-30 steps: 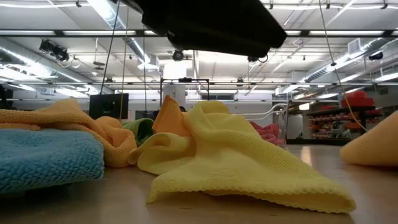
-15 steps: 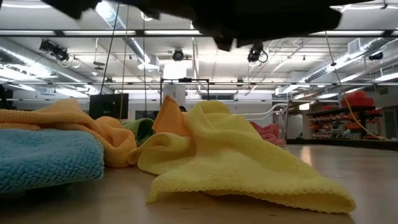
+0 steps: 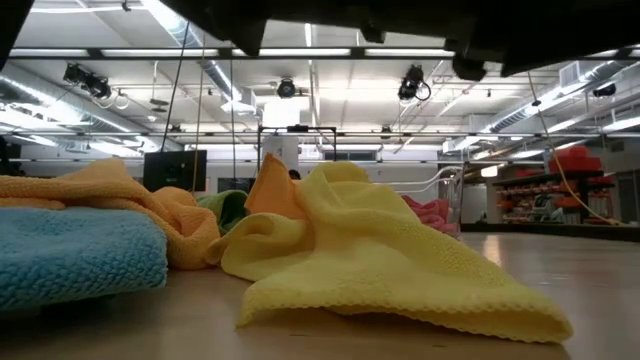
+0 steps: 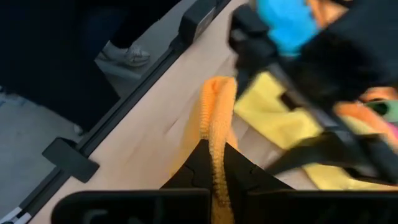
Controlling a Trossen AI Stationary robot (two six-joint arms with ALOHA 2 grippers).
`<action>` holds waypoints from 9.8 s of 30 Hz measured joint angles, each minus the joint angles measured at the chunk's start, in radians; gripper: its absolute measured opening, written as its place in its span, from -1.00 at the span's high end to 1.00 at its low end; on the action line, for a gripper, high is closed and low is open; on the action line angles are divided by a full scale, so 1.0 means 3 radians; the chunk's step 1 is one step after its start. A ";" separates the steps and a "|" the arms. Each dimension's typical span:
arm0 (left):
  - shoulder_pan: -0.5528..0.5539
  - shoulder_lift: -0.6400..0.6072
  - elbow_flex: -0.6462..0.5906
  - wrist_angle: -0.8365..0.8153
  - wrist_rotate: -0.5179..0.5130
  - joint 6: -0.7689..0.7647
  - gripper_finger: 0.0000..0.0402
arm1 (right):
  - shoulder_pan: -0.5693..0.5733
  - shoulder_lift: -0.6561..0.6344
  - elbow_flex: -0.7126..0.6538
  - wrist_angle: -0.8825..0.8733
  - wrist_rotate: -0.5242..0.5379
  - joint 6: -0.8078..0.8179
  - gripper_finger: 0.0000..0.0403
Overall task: Fold microfiber towels
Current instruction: Fold the right orange microfiber cloth
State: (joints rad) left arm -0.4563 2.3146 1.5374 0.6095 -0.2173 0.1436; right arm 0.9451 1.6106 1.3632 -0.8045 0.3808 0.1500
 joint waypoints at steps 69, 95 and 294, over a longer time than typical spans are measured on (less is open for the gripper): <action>-0.0122 0.0121 0.0069 0.0053 0.0081 -0.2454 0.82 | -0.0024 -0.0221 -0.0401 0.0821 0.0042 0.1748 0.94; 0.0294 0.0202 0.0071 -0.0599 -0.0060 -0.2450 0.37 | -0.0512 -0.0223 -0.0998 0.0278 0.0298 0.1880 0.94; 0.0814 -0.0174 0.0069 -0.1185 0.0099 -0.0436 -0.02 | -0.0453 -0.1577 -0.3169 0.2164 0.1423 0.1652 -0.23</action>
State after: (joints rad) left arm -0.2121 2.2623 1.5581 0.2539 -0.1877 0.0127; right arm 0.8092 1.1376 0.4126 -0.1552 0.8078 0.6457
